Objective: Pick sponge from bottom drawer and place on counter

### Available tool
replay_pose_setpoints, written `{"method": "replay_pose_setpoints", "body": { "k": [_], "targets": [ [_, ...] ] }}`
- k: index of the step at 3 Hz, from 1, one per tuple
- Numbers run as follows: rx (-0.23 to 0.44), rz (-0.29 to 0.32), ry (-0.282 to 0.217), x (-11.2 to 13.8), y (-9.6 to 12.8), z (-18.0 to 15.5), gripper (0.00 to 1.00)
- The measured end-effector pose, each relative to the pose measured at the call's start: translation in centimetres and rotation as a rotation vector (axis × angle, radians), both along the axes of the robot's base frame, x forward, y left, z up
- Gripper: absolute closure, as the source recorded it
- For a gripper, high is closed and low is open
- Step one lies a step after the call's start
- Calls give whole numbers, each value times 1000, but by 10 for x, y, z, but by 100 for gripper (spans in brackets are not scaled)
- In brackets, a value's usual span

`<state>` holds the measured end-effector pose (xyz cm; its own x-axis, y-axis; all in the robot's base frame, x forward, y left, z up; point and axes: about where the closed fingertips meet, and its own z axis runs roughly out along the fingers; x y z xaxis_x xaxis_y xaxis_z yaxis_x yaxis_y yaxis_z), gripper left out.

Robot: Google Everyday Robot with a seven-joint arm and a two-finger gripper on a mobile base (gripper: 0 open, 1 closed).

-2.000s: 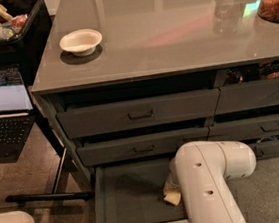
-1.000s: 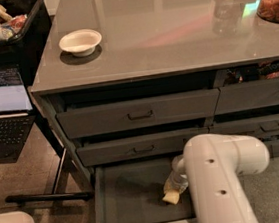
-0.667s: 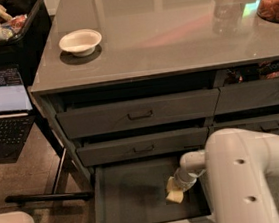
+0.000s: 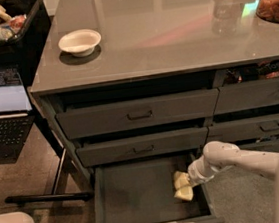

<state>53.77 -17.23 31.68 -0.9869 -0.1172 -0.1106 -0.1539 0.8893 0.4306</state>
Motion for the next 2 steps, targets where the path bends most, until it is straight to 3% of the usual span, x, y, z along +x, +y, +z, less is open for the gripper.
{"method": "replay_pose_setpoints", "body": {
  "k": [1,2],
  "targets": [
    [56,108,-98,-11,-16,70,100],
    [43,188,-230,0,-20,147,100]
  ]
}}
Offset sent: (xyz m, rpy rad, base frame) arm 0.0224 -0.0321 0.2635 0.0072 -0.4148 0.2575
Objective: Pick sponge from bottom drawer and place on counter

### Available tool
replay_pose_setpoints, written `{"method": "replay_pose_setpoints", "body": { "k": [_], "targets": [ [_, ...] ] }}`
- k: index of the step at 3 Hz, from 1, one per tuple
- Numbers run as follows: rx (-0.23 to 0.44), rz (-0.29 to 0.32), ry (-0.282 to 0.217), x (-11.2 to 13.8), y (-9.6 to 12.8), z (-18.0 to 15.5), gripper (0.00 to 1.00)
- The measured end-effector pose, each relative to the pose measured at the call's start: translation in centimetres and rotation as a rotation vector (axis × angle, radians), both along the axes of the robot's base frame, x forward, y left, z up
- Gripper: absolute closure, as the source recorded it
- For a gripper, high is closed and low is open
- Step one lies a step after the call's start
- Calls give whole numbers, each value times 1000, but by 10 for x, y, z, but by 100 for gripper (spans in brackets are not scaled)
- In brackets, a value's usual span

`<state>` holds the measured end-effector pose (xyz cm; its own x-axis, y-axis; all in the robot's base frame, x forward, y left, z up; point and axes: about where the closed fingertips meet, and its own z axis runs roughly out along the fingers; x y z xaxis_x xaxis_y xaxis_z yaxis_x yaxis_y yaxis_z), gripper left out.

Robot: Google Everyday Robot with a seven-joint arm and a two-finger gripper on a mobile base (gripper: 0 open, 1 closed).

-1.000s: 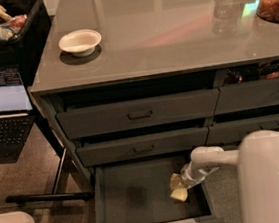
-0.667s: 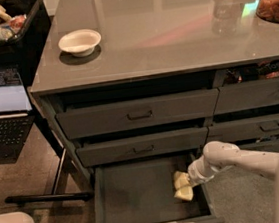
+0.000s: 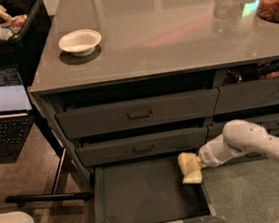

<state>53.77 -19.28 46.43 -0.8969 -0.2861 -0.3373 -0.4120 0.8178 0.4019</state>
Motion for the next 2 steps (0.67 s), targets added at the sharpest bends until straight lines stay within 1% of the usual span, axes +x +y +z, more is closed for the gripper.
{"method": "replay_pose_setpoints", "body": {
  "k": [1,2],
  "targets": [
    [-31,-16,-128,42,8,74,100],
    [-39,-73,-221,81,25,146,100]
  ]
}}
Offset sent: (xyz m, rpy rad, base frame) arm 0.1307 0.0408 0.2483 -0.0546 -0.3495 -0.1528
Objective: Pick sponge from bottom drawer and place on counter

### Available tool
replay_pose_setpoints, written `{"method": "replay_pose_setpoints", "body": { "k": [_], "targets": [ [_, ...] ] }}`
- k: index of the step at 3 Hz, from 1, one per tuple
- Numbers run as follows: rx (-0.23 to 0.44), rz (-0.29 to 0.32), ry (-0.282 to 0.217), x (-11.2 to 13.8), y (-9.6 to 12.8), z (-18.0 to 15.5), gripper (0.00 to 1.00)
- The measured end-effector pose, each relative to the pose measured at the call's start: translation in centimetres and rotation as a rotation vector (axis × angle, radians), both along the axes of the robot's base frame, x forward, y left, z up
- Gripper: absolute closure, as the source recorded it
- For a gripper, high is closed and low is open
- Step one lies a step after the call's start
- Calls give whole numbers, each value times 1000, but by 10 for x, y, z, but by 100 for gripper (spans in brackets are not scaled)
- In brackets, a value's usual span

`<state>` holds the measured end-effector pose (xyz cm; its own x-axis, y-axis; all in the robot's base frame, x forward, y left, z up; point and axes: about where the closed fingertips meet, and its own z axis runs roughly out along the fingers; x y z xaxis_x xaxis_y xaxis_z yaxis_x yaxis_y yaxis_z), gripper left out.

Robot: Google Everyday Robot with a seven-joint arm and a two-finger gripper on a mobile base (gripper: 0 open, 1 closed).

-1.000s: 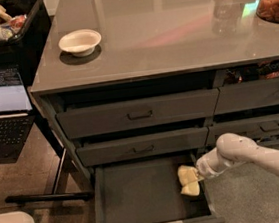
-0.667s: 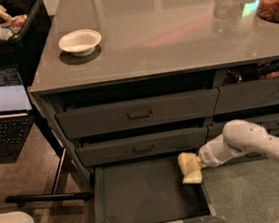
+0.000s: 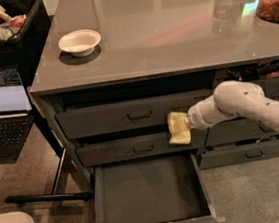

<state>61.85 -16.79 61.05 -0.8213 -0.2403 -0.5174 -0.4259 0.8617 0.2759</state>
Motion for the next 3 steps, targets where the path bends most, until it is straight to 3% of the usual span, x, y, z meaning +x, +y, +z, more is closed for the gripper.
{"method": "replay_pose_setpoints", "body": {
  "k": [1,2,3],
  "targets": [
    [-9,-48,-73,21,9,57,100],
    [-6,-47,-72,21,10,57,100],
    [21,-39,-103,15,6,83,100]
  ]
}}
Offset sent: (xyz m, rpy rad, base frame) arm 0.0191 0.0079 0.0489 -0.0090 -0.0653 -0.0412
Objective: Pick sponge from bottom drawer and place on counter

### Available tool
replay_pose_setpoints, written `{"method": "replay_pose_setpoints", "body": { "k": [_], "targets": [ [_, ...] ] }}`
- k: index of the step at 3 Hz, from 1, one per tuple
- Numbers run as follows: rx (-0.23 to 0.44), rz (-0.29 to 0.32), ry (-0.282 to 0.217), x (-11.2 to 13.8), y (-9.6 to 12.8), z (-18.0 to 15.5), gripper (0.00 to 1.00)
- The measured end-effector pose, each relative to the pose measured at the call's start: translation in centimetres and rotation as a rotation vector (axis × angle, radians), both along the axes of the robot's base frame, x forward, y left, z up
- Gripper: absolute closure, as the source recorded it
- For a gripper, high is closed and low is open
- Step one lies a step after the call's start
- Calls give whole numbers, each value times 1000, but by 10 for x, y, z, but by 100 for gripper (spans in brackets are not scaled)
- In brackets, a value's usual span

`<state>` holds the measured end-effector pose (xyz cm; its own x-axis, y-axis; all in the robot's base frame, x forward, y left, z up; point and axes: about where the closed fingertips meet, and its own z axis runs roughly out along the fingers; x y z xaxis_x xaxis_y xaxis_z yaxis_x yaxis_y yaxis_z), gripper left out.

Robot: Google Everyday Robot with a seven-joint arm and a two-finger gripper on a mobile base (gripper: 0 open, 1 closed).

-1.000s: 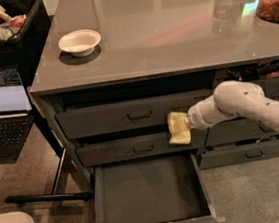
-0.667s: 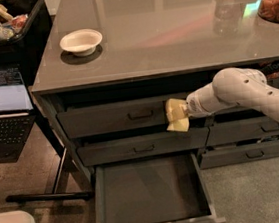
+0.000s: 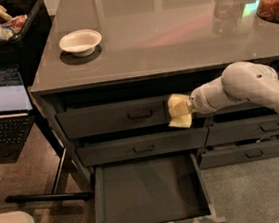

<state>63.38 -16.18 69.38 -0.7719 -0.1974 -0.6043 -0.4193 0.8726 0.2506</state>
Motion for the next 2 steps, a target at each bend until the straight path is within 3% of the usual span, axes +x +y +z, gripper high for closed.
{"method": "replay_pose_setpoints", "body": {
  "k": [1,2],
  "targets": [
    [5,9,-71,-15,-3,48,100],
    [-16,30,-171,-26,12,119,100]
  ]
}}
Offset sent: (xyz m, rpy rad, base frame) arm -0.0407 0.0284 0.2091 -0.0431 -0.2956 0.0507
